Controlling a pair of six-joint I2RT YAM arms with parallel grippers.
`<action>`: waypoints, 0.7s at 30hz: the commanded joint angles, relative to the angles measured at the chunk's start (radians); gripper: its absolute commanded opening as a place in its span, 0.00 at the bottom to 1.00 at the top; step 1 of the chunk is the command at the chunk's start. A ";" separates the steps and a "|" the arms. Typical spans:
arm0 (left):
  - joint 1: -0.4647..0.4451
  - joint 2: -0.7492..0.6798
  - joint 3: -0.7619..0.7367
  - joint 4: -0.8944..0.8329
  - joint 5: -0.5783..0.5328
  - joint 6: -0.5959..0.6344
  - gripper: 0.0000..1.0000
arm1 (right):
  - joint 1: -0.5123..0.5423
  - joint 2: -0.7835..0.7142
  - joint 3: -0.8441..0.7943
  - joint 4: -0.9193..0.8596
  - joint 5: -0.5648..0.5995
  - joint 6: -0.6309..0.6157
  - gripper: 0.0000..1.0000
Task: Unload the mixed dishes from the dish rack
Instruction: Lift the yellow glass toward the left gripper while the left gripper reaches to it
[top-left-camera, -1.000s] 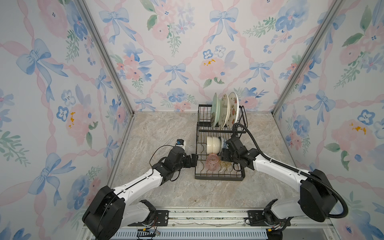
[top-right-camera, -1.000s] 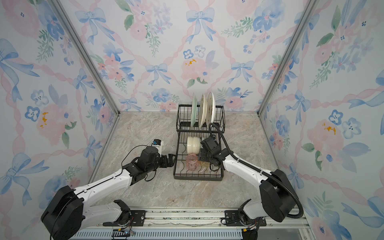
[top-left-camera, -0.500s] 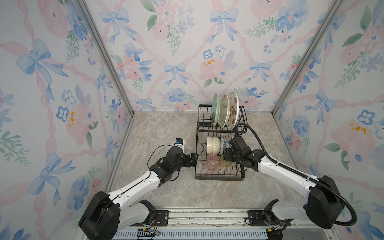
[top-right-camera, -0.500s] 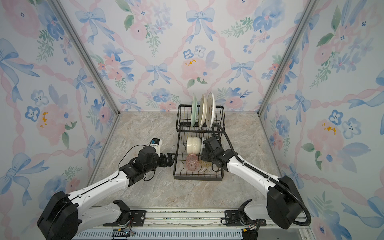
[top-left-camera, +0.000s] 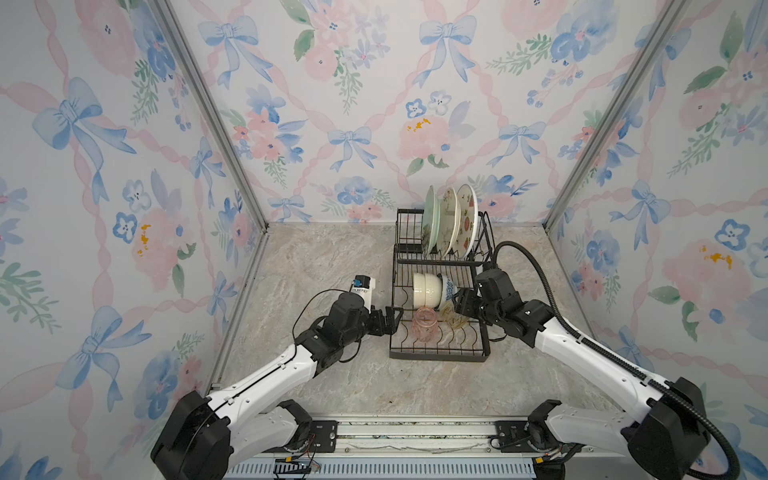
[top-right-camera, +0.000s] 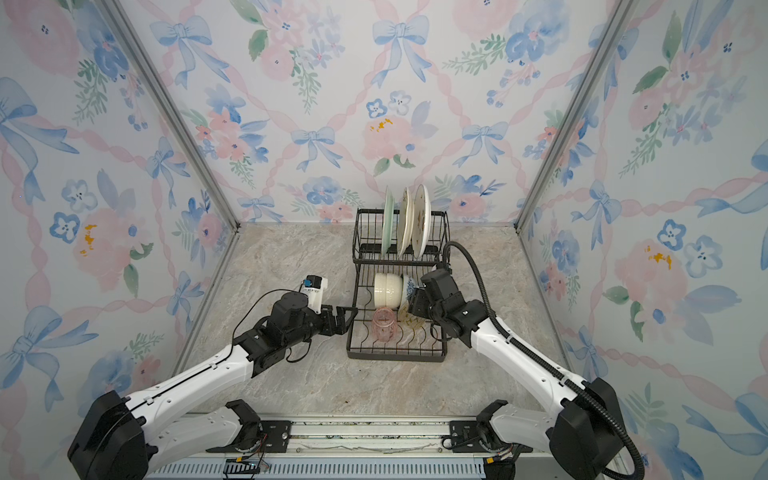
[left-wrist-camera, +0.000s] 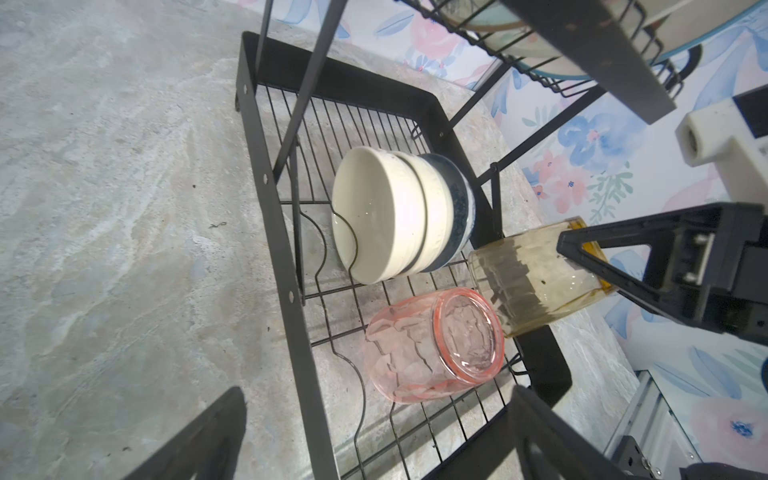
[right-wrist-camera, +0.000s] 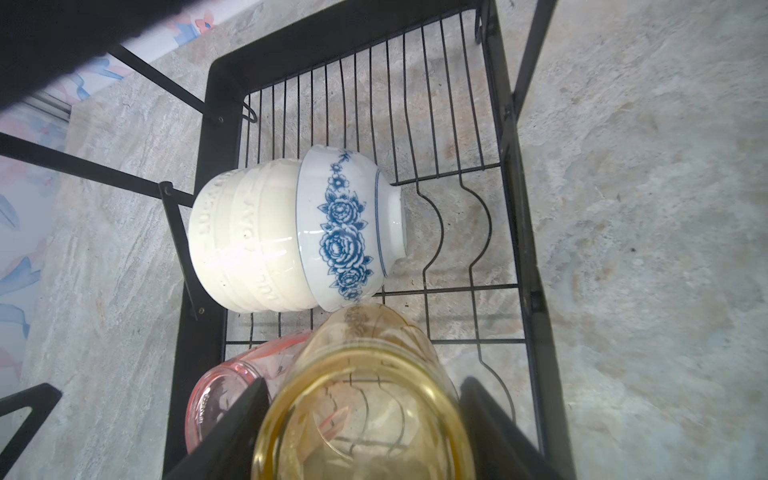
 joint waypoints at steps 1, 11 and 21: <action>-0.018 0.000 0.035 0.055 0.044 0.001 0.98 | -0.020 -0.018 0.011 0.019 -0.028 0.028 0.65; -0.048 0.069 0.076 0.152 0.133 -0.013 0.98 | -0.045 -0.027 0.028 0.063 -0.092 0.060 0.64; -0.079 0.155 0.119 0.215 0.194 -0.029 0.98 | -0.068 -0.053 0.014 0.102 -0.137 0.109 0.63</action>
